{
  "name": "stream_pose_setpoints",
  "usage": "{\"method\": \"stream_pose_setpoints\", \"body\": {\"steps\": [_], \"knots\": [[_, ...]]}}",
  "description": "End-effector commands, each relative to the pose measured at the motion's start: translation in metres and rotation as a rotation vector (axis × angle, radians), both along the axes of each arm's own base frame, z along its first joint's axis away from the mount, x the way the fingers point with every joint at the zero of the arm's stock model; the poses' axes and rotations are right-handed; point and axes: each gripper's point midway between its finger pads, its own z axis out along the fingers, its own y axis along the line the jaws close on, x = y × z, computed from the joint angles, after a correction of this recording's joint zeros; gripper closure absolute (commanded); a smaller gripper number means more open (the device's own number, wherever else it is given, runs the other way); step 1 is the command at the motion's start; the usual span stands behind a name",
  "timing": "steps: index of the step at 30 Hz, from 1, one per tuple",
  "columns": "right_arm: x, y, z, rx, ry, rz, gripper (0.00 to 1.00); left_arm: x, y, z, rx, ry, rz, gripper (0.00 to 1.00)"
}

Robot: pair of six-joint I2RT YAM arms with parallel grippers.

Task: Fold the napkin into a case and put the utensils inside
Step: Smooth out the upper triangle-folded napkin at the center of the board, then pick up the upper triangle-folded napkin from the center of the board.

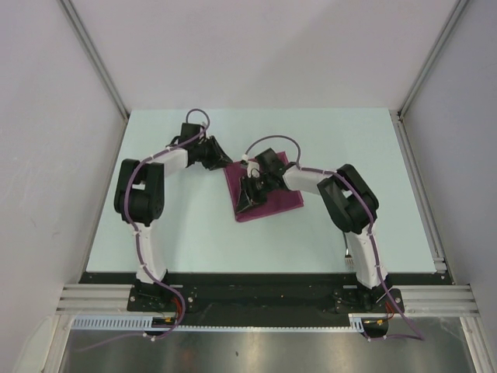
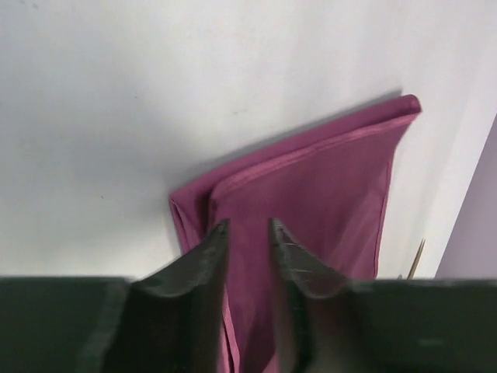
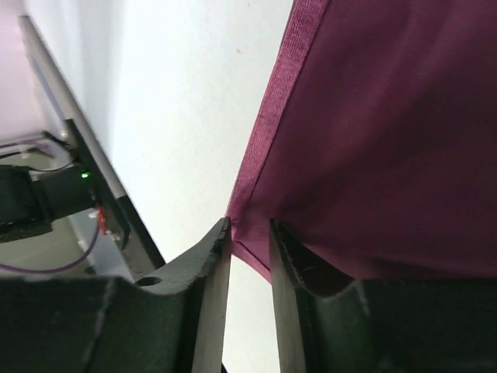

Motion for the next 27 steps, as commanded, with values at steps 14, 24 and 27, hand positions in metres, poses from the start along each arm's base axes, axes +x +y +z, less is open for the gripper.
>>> {"method": "stream_pose_setpoints", "body": {"steps": [14,24,27], "knots": [[-0.001,0.002,0.043,-0.539,-0.478,-0.018,0.43,-0.055,0.072,0.169,-0.04,-0.251,0.283,0.5],[-0.002,0.004,0.024,-0.637,-0.515,-0.01,0.46,-0.084,0.084,0.163,-0.089,-0.25,0.251,0.51],[-0.001,0.007,0.019,-0.641,-0.509,0.0,0.48,-0.087,0.082,0.159,-0.098,-0.249,0.244,0.51]]}}
